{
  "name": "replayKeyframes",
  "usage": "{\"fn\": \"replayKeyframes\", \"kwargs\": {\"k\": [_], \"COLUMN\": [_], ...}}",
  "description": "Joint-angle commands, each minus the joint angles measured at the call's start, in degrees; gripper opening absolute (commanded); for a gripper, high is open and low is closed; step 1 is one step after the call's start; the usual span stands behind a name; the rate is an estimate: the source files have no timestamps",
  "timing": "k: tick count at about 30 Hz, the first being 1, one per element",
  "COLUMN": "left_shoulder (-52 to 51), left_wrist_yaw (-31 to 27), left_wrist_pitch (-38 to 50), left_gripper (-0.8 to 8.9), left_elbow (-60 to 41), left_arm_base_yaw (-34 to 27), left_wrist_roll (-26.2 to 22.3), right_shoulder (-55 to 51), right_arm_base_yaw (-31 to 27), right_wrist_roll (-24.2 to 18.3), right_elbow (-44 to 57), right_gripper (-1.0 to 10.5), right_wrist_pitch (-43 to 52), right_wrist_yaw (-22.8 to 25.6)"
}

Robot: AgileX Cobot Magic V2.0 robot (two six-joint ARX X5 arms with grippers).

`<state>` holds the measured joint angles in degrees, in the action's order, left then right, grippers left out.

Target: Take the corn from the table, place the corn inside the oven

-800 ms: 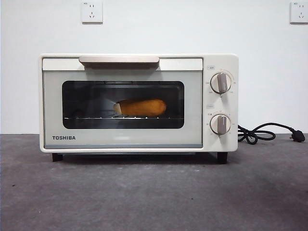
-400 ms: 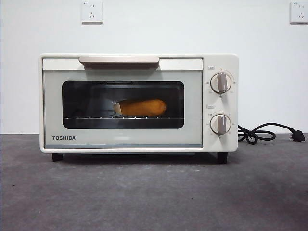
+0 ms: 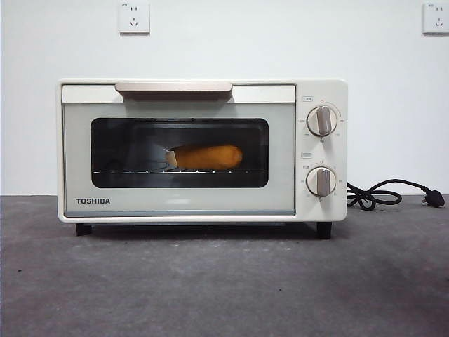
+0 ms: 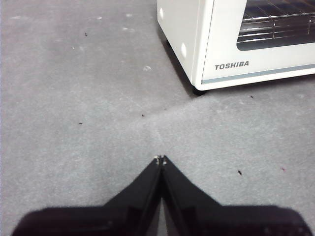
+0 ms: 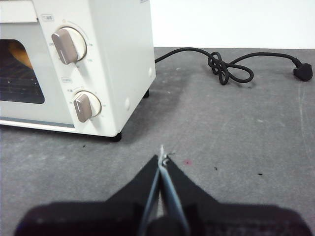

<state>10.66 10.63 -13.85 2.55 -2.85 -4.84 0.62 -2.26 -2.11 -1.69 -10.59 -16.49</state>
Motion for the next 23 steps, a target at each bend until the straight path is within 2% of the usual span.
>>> {"fn": "replayKeyframes", "kwargs": {"k": [1,9,13,16,20,23], "left_shoulder": [0.02,-0.39,-9.14,-10.29,-10.29,-10.29], "left_wrist_yaw": [-0.17,-0.17,-0.26,-0.22,-3.96,-4.26], "left_wrist_pitch": [0.63,0.50,0.15,-0.83,-2.49,-2.80], "left_gripper": [-0.04,-0.04,-0.04,-0.03,-0.03,-0.03], "left_elbow": [-0.48,-0.48,-0.48,-0.20,0.26,0.31], "left_arm_base_yaw": [-0.11,-0.09,-0.11,-0.22,-0.17,-0.04], "left_wrist_roll": [-0.07,-0.04,-0.66,-2.69,-2.93,-2.67], "right_shoulder": [0.02,0.02,0.02,0.00,0.02,0.02], "right_arm_base_yaw": [-0.04,-0.04,-0.04,-0.04,-0.04,-0.04], "right_wrist_roll": [0.46,0.46,0.46,0.46,0.44,0.46], "right_elbow": [0.55,0.55,0.55,0.55,0.55,0.55], "right_gripper": [0.0,0.0,0.0,0.0,0.0,0.0], "right_wrist_pitch": [0.26,0.26,0.26,0.31,0.26,0.26], "right_wrist_yaw": [0.07,0.07,0.07,0.07,0.26,0.31]}}
